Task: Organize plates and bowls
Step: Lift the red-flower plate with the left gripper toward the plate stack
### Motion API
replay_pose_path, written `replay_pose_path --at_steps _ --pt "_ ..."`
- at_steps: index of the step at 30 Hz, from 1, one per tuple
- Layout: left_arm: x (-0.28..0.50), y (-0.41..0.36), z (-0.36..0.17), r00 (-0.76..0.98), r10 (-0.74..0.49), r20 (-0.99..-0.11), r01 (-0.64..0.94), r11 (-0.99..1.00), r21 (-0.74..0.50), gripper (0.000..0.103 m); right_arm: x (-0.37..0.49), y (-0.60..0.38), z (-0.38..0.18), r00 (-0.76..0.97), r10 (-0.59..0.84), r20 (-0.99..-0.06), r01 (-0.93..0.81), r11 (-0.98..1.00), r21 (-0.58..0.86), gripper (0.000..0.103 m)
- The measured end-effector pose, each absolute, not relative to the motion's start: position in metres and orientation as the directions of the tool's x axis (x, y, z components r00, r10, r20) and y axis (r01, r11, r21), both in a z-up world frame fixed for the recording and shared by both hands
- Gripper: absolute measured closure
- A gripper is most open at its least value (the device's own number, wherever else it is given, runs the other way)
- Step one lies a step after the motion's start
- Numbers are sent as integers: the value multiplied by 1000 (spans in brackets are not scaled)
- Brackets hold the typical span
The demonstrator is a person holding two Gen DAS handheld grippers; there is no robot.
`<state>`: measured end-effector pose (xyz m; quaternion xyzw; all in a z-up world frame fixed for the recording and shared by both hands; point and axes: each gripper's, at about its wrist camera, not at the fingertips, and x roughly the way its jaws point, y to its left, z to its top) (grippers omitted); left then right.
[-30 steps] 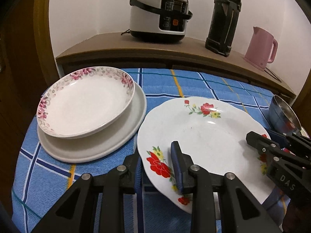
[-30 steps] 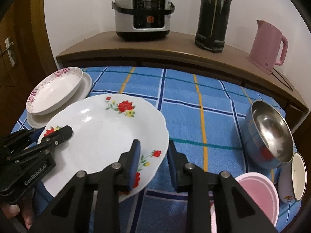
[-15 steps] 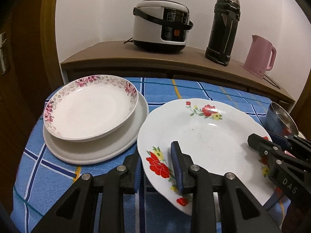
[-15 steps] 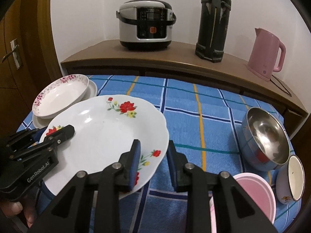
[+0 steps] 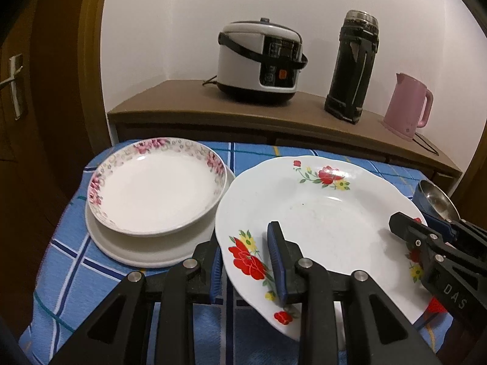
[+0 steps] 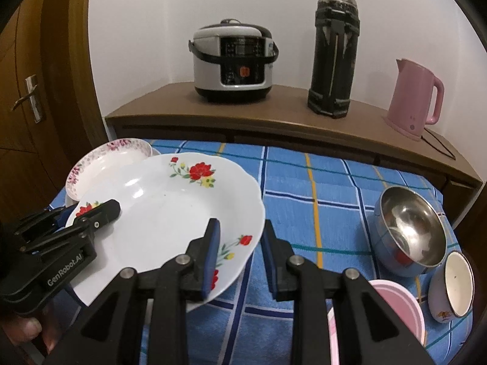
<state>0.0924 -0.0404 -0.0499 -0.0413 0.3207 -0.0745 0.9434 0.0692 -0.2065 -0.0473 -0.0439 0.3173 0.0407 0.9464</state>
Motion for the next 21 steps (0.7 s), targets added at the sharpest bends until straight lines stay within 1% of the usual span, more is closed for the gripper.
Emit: replay_pose_path --at_steps 21 --pt "89 -4 -21 835 -94 -541 33 992 -122 73 76 -172 -26 830 115 -546 -183 981 -72 76"
